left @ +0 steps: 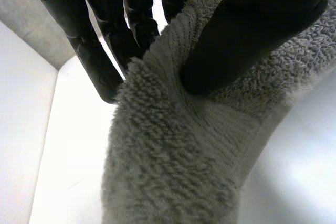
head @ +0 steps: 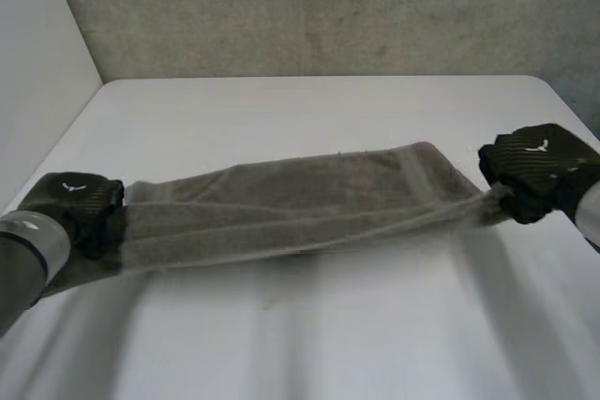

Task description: Fold the towel.

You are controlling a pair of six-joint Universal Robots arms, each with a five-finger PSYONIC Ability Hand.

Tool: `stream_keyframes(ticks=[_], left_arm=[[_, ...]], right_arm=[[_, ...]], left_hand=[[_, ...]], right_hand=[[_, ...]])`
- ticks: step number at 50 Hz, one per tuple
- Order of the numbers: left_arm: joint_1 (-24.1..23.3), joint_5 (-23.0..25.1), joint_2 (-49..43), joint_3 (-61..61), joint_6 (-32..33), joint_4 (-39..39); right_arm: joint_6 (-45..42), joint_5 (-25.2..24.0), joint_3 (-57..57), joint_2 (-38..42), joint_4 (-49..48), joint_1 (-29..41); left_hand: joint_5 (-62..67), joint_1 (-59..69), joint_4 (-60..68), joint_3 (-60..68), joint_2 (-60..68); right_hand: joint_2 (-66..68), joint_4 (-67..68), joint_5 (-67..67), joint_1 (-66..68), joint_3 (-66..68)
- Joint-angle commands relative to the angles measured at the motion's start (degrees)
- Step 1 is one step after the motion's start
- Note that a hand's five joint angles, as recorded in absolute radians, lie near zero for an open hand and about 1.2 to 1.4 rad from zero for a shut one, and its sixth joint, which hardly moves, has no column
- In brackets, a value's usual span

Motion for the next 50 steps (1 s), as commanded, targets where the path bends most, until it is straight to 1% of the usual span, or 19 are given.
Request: stream_keyframes(ticks=[1, 6, 11, 16, 19, 21, 22, 23, 24, 26, 27, 29, 30, 31, 34, 38, 40, 43, 50], left_arm=[[3.1, 0.3, -2.5, -1.3, 0.1, -5.9], [2.6, 0.4, -6.3, -2.5, 0.0, -6.9], [2.7, 0.6, -12.2, -0.5, 0.1, -6.6], [2.4, 0.3, -16.5, 6.6, 0.2, -6.7], [2.1, 0.4, -18.6, 15.1, 0.3, -6.4], [1.8, 0.3, -19.7, 20.5, 0.1, -6.3], [1.6, 0.3, -21.1, 27.0, -0.2, -6.2], [1.0, 0.3, -22.5, 33.9, -0.2, -6.1], [1.0, 0.3, -22.5, 34.0, -0.2, -6.1], [-0.3, 0.2, -25.1, 48.8, -1.0, -4.3], [-0.3, 0.2, -25.1, 48.9, -1.0, -4.2], [-0.3, 0.1, -26.0, 59.7, -3.6, 1.1], [-0.3, 0.1, -26.0, 59.7, -3.6, 1.1], [-0.3, 0.0, -25.9, 62.1, -4.9, 4.3], [-0.2, -0.3, -24.8, 62.0, -7.3, 9.6], [-0.2, -0.2, -22.9, 58.1, -8.7, 10.6], [0.1, 0.2, -21.1, 50.2, -9.3, 10.6], [0.1, 0.3, -20.7, 46.2, -9.4, 10.8], [0.1, 0.4, -22.2, 29.0, -9.4, 13.2]], right_arm=[[-9.6, -2.0, 10.2, -5.8, 0.3, -5.3], [-11.6, -2.9, 12.3, -5.3, 0.3, -5.3], [-12.1, -2.9, 9.9, 3.9, -0.1, -4.9], [-12.4, -1.9, 1.6, 10.4, -0.2, -3.2], [-11.6, -0.3, -7.1, 14.4, -0.3, -0.3], [-9.9, 3.4, -17.7, 17.9, -0.6, 3.6], [-9.9, 3.5, -17.8, 17.9, -0.6, 3.6], [-8.4, 6.2, -24.0, 19.0, -1.8, 5.8], [-6.7, 8.6, -29.8, 19.5, -4.7, 7.2], [-5.2, 10.5, -34.2, 19.4, -9.7, 8.0], [-5.1, 10.5, -34.2, 19.4, -9.7, 8.0], [-2.8, 11.7, -37.5, 18.7, -22.9, 8.7], [-2.8, 11.7, -37.6, 18.7, -23.0, 8.7], [-1.9, 11.7, -37.3, 17.9, -29.1, 8.3], [-0.2, 11.9, -34.7, 15.3, -35.7, 8.6], [0.7, 10.6, -29.8, 13.3, -35.5, 8.3], [0.8, 8.6, -24.1, 12.7, -35.3, 8.3], [0.8, 6.1, -17.0, 12.3, -35.5, 8.1], [0.8, 4.3, -4.8, 12.1, -35.4, 8.1]], left_hand=[[10.8, 12.9, 10.2, 10.3, 10.2], [10.8, 12.9, 10.2, 10.3, 10.2], [10.8, 12.9, 10.2, 10.3, 10.2], [10.8, 12.9, 10.2, 10.3, 10.2], [10.8, 12.9, 10.2, 10.3, 10.2], [10.8, 12.9, 10.2, 10.3, 10.2], [10.8, 12.9, 10.2, 10.3, 10.2], [10.8, 12.9, 10.2, 10.3, 10.2], [10.8, 12.9, 10.2, 10.3, 10.2], [10.8, 12.9, 10.2, 10.3, 10.2], [10.8, 12.9, 10.2, 10.3, 10.2], [10.8, 12.9, 10.2, 10.3, 10.2], [10.8, 12.9, 10.2, 10.3, 10.2], [10.8, 12.9, 10.2, 10.3, 10.2], [10.8, 12.9, 10.2, 10.3, 10.2], [10.8, 12.9, 10.2, 10.3, 10.2], [10.8, 12.9, 10.2, 10.3, 10.2], [10.8, 12.9, 10.2, 10.3, 10.2], [10.8, 12.9, 10.2, 10.3, 10.2]], right_hand=[[12.6, 11.8, 14.8, 25.4, 12.6], [12.6, 11.8, 14.8, 25.4, 12.6], [12.6, 11.8, 14.8, 25.4, 12.6], [12.6, 11.8, 14.8, 25.4, 12.6], [12.6, 11.8, 14.8, 25.4, 12.6], [12.6, 11.8, 14.8, 25.4, 12.6], [12.6, 11.8, 14.8, 25.4, 12.6], [12.6, 11.8, 14.8, 25.4, 12.6], [12.6, 11.8, 14.8, 25.4, 12.6], [12.6, 11.8, 14.8, 25.4, 12.6], [12.6, 11.8, 14.8, 25.4, 12.6], [12.6, 11.8, 14.8, 25.4, 12.6], [12.6, 11.8, 14.8, 25.4, 12.6], [12.6, 11.8, 14.8, 25.4, 12.6], [12.6, 11.8, 14.8, 25.4, 12.6], [12.6, 11.8, 14.8, 25.4, 12.6], [12.6, 11.8, 14.8, 25.4, 12.6], [12.6, 11.8, 14.8, 25.4, 12.6], [12.6, 11.8, 14.8, 25.4, 12.6]])
